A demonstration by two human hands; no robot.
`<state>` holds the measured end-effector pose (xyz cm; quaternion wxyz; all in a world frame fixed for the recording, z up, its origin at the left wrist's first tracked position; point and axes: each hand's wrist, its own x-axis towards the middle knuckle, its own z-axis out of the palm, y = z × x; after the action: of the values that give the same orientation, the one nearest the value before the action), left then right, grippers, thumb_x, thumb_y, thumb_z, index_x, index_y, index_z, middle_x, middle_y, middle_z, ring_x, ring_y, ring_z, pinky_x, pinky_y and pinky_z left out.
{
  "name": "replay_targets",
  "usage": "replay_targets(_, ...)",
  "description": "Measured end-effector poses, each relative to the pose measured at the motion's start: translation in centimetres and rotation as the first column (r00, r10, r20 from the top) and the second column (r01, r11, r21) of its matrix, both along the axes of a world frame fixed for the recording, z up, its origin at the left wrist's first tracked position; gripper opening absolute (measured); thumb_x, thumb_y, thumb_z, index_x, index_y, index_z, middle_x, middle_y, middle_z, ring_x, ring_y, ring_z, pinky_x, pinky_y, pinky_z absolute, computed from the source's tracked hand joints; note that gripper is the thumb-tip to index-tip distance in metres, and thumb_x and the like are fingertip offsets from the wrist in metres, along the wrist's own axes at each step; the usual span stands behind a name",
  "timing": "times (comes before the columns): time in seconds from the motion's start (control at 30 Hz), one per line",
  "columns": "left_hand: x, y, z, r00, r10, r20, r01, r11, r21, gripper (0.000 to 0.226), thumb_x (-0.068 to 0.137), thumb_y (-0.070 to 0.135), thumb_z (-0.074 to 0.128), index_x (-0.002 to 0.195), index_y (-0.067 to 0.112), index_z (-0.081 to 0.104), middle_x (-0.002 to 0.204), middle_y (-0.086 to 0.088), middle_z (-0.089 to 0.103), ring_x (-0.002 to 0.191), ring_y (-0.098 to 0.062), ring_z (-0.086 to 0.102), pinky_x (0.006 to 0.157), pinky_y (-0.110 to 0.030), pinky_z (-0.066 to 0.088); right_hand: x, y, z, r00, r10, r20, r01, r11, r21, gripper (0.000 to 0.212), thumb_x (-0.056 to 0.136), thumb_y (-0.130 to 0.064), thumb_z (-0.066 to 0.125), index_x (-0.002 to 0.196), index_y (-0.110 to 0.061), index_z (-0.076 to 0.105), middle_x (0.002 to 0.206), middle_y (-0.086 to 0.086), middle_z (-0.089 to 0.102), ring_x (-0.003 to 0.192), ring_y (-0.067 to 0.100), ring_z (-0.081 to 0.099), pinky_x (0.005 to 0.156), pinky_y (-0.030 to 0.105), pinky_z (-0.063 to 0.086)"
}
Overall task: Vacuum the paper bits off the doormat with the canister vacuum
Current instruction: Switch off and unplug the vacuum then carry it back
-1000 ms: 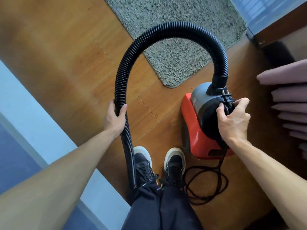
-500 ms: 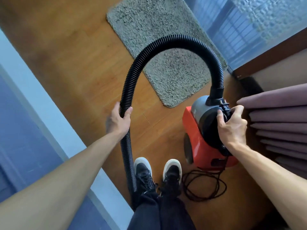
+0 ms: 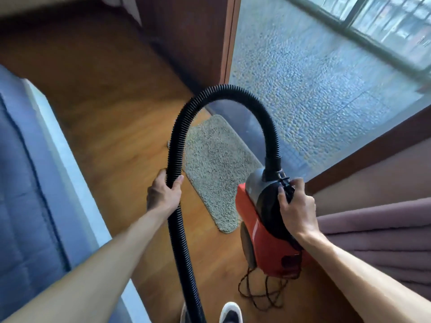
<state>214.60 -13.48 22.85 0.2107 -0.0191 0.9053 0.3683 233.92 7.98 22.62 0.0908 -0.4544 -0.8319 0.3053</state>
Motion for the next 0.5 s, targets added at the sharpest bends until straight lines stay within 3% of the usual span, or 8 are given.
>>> replay_targets(0.1, -1.1, -0.1, 5.8, 0.999, 0.037, -0.016, -0.037, 0.999, 0.01, 0.047, 0.098, 0.041, 0.056, 0.136, 0.013, 0.049, 0.125, -0.015, 0.061, 0.107, -0.036, 0.058, 0.082, -0.035, 0.045, -1.9, 0.0, 5.8, 0.991, 0.137, 0.0, -0.137, 0.989, 0.057, 0.021, 0.099, -0.033, 0.051, 0.108, -0.015, 0.043, 0.092, 0.019, 0.068, 0.083, 0.044, 0.064, 0.067, 0.042, 0.049)
replay_targets(0.17, -2.0, -0.9, 9.1, 0.997, 0.061, -0.045, -0.06, 0.998, 0.013, 0.045, 0.098, 0.041, 0.057, 0.134, 0.016, 0.051, 0.114, -0.011, 0.063, 0.091, -0.031, 0.056, 0.076, -0.033, 0.045, -3.1, 0.0, 9.5, 0.981, 0.192, 0.007, -0.191, 0.977, 0.091, 0.022, 0.099, -0.034, 0.05, 0.107, -0.014, 0.044, 0.093, 0.017, 0.068, 0.083, 0.04, 0.065, 0.065, 0.038, 0.047)
replay_targets(0.3, -3.5, -2.8, 15.0, 0.992, 0.07, -0.102, -0.068, 0.998, 0.019, 0.038, 0.097, 0.043, 0.057, 0.126, 0.018, 0.054, 0.096, -0.004, 0.058, 0.081, -0.027, 0.052, 0.072, -0.034, 0.047, -4.8, 0.1, 16.7, 0.978, 0.208, -0.028, -0.202, 0.97, 0.133, 0.02, 0.098, -0.036, 0.049, 0.104, -0.02, 0.04, 0.09, 0.014, 0.068, 0.082, 0.037, 0.066, 0.066, 0.041, 0.05)
replay_targets(0.5, -4.0, -3.2, 24.1, 0.979, 0.06, -0.194, -0.048, 0.996, 0.069, 0.037, 0.097, 0.043, 0.057, 0.122, 0.016, 0.055, 0.086, -0.001, 0.056, 0.073, -0.025, 0.053, 0.066, -0.03, 0.045, -7.6, -0.9, 27.5, 0.964, 0.256, -0.073, -0.233, 0.944, 0.235, 0.019, 0.099, -0.035, 0.048, 0.106, -0.019, 0.039, 0.091, 0.016, 0.069, 0.083, 0.037, 0.065, 0.067, 0.039, 0.047)
